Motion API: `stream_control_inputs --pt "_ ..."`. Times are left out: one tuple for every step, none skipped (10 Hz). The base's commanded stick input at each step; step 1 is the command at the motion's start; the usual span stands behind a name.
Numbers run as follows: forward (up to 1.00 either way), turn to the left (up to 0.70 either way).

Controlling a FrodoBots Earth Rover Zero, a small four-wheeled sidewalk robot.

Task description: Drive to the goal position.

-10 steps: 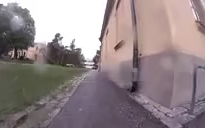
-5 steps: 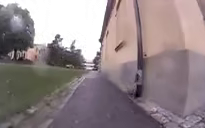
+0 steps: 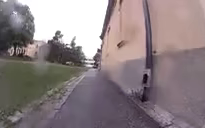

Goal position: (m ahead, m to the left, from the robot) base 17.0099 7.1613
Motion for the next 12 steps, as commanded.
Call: stream_control_inputs --pt "0.70 0.00" --pt "0.70 0.00" --pt "0.70 0.00" --pt "0.70 0.00" --pt "0.70 0.00" --pt "0.70 0.00" --pt "0.70 0.00" --pt "0.70 0.00" --pt "0.70 0.00" --pt "0.70 0.00" --pt "0.70 0.00" --pt "0.70 0.00"
